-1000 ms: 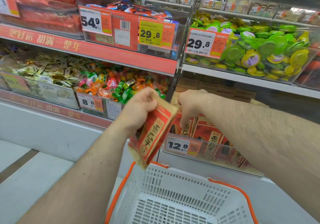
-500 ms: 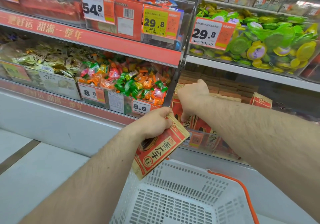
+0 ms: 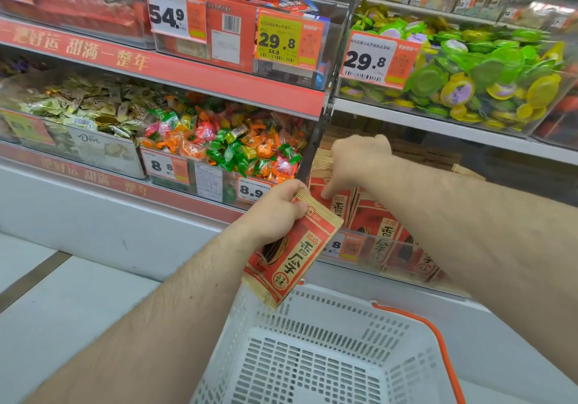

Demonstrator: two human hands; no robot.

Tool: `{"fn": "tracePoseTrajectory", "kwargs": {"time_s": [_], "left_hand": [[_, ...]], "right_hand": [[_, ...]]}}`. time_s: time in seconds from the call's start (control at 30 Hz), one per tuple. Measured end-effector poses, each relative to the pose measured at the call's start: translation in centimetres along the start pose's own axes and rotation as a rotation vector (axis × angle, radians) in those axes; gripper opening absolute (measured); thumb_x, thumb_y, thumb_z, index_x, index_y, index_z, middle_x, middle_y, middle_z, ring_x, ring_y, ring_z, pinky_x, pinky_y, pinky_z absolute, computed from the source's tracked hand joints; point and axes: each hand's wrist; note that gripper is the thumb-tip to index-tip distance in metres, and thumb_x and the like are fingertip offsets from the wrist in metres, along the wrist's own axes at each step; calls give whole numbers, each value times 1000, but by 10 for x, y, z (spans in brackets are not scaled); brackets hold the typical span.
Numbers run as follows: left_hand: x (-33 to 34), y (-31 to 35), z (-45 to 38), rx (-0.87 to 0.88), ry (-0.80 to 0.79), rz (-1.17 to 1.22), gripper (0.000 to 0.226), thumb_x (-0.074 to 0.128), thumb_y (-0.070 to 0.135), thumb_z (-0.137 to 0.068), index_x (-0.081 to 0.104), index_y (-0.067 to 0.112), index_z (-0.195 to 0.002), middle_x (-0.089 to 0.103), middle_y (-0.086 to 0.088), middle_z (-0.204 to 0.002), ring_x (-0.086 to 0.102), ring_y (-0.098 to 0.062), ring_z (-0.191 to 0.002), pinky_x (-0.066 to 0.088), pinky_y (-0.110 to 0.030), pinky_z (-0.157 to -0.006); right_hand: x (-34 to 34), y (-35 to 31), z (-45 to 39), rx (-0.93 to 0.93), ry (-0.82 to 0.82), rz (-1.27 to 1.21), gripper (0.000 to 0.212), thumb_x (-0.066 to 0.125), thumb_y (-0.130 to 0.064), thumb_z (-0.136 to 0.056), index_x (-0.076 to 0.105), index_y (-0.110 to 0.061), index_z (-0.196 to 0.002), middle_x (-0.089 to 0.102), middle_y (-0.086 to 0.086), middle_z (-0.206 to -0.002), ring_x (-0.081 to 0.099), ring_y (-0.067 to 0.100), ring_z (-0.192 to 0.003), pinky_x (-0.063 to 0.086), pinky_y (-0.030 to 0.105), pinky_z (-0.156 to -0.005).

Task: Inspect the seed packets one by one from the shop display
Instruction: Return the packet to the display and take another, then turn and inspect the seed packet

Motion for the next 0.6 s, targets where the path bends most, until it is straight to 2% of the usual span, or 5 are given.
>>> {"fn": "tracePoseTrajectory", "kwargs": {"time_s": [0.17,0.33,0.4,0.5,0.6], "left_hand": [[13,3,7,63,158,170,23,43,3,-102,53,18,-87,67,-4,-76,66,-19,-69,56,-40,-73],[41,5,18,60,231,349,23,44,1,-102,54,16,-86,67,3,-69,67,-10,-61,52,-28,-59],[50,7,26,48,218,405,22,45,1,-102,55,15,-88,68,2,-73,67,-8,-63,52,-24,-57],[62,9,36,40,157,481,21,45,0,-102,56,13,-90,70,4,-70,67,-6,-59,50,-19,-50],[70,9,43,25,85,538,20,47,0,-101,58,13,-90,71,1,-74,67,-9,-62,51,-20,-51]], "right_hand": [[-2,13,31,96,345,-619,19,63,-44,-82,60,-25,-76,65,-3,-85,61,24,-85,47,31,-69],[16,19,95,157,504,-985,15,66,-33,-81,63,-22,-70,63,-10,-67,60,10,-71,48,28,-63],[30,24,116,202,452,-1092,9,70,-28,-81,65,-22,-76,63,-10,-72,58,5,-71,45,25,-60],[56,32,131,313,183,-1348,10,74,-25,-83,68,-18,-80,68,-6,-74,63,8,-70,46,25,-61],[75,39,141,300,-81,-1616,19,65,-19,-94,67,-1,-85,63,-9,-53,55,3,-46,40,17,-45]]}}
Point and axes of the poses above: each hand's wrist, its own z-axis away from the middle knuckle, its own x-axis out of the palm, y = z × x
